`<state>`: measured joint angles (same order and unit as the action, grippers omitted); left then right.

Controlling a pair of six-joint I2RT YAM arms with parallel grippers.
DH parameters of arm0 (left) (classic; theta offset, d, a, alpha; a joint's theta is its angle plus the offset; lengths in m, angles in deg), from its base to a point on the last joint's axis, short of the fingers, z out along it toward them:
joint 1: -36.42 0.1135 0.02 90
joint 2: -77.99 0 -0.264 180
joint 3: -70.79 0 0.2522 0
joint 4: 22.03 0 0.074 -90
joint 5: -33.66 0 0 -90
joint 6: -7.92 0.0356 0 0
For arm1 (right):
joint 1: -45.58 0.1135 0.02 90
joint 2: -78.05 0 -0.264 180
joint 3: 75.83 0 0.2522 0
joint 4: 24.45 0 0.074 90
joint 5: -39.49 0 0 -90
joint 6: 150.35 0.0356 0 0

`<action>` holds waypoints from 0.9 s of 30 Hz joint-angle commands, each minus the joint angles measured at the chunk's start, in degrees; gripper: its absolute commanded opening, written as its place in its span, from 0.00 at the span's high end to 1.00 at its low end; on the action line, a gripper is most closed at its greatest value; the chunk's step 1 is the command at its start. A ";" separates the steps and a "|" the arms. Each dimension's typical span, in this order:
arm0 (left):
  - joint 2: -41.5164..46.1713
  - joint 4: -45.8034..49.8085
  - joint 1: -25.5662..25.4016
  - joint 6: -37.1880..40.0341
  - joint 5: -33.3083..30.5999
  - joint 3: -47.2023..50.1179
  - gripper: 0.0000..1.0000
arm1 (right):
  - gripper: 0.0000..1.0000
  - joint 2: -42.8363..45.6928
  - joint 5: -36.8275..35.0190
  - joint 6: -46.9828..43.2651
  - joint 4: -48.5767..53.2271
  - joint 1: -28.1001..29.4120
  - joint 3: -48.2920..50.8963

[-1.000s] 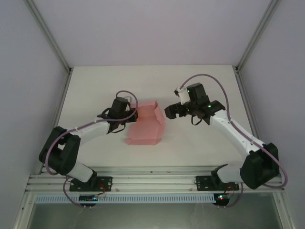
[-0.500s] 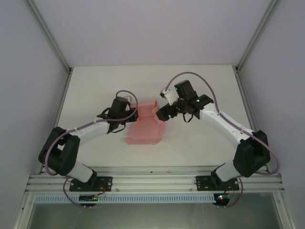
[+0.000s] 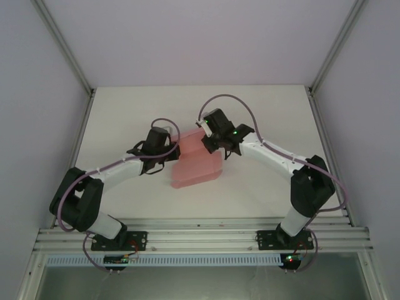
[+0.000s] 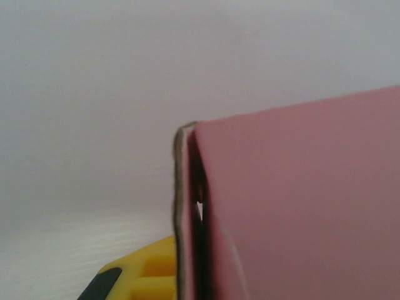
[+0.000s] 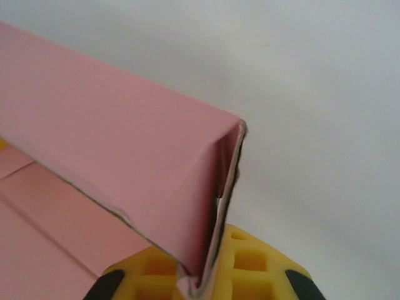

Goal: Assemble paper box

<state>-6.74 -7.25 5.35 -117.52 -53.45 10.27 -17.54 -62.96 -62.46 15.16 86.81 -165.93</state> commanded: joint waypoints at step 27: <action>-2.27 34.67 3.80 -15.71 -15.64 -15.00 1.00 | 1.00 -4.93 -46.18 -27.47 -18.25 -4.57 7.69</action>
<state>-9.65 12.38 4.19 -130.22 -60.27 -3.94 -22.41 -87.83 -72.31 -3.20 90.90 -162.35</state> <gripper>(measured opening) 0.083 0.082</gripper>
